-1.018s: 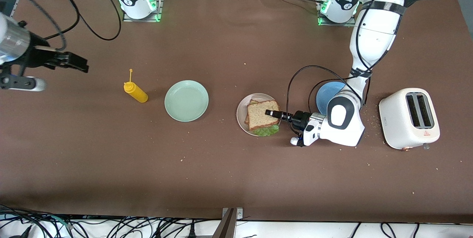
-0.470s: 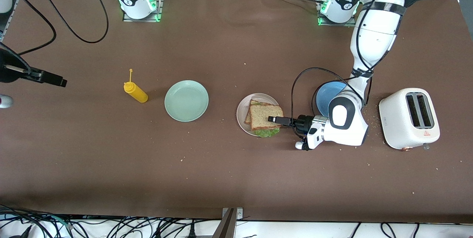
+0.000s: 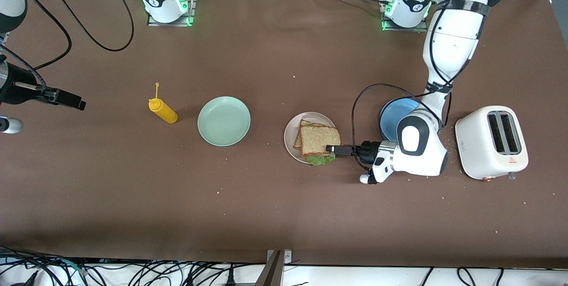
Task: Make sandwich in beige plate with both arms
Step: 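Lower the bread slice onto the lettuce and open the left gripper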
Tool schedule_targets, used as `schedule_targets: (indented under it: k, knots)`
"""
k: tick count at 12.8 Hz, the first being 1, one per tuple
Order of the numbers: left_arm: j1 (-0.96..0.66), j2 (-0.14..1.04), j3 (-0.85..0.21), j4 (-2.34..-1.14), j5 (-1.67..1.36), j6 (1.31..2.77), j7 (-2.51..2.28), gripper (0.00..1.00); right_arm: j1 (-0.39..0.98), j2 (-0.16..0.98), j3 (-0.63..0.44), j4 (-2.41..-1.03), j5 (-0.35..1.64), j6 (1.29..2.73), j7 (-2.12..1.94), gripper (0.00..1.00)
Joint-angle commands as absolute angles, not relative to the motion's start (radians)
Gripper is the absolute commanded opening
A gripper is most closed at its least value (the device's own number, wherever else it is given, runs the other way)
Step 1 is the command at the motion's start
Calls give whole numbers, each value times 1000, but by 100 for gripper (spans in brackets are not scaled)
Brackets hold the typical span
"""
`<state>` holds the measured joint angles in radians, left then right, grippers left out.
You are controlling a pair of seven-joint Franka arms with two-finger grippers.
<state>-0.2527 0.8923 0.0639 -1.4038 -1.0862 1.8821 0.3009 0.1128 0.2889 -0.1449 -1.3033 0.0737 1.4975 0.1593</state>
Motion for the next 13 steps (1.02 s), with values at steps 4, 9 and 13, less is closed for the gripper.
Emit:
schedule_targets:
  k: [4, 9, 13]
  knots:
    - [-258, 816, 104, -1410, -904, 1887, 152, 100, 86, 192, -86, -1501, 58, 1623, 170, 98]
    - [-245, 727, 150, -1384, -655, 1875, 12, 100, 78, 60, -86, -1673, 49, 1731, 161, 98]
    - [-239, 664, 236, -1384, -459, 1821, -49, 100, 100, 72, -83, -1642, 5, 1824, 158, 99]
